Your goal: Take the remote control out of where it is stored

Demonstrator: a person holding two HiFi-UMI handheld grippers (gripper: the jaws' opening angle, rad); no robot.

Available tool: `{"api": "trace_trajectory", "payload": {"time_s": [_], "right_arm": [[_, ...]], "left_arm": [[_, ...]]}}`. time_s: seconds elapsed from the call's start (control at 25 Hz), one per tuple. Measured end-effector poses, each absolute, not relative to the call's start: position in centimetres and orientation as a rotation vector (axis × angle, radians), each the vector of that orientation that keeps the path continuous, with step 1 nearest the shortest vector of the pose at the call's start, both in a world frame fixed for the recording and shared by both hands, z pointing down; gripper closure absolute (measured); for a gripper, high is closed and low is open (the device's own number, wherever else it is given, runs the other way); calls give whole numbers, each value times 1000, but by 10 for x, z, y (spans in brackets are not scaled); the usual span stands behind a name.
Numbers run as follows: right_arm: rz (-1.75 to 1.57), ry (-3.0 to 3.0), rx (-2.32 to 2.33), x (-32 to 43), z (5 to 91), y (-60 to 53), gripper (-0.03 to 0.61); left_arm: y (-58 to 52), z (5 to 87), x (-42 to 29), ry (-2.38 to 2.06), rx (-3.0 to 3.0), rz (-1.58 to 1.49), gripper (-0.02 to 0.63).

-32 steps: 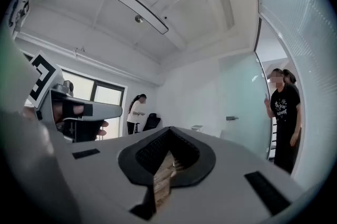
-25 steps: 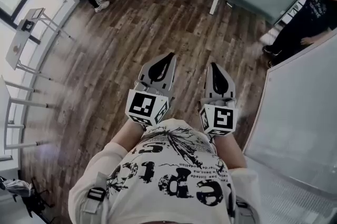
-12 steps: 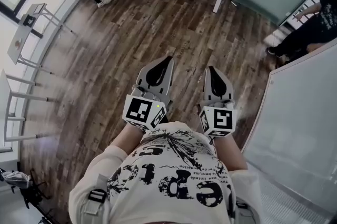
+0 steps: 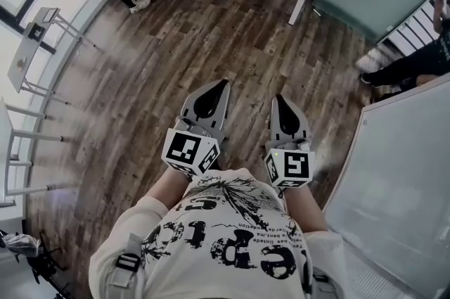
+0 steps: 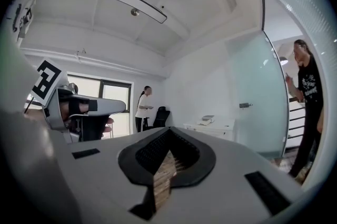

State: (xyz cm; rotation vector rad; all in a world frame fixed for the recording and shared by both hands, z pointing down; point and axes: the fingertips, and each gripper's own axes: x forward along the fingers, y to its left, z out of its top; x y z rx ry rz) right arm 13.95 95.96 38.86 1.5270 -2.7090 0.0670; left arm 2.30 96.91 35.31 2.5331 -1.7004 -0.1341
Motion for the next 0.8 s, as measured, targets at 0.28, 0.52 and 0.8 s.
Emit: {"api": "trace_trajectory", "payload": {"time_s": [0.28, 0.52, 0.8], "right_arm": [[119, -2623, 1623, 80, 387, 864, 584], [74, -2602, 1696, 14, 366, 780, 584], [115, -2572, 1710, -41, 374, 714, 584]], "left_arm": [[873, 346, -42, -1613, 2575, -138, 606], [788, 338, -110, -1549, 2633, -112, 606], [722, 352, -177, -1498, 2598, -109, 606]]}}
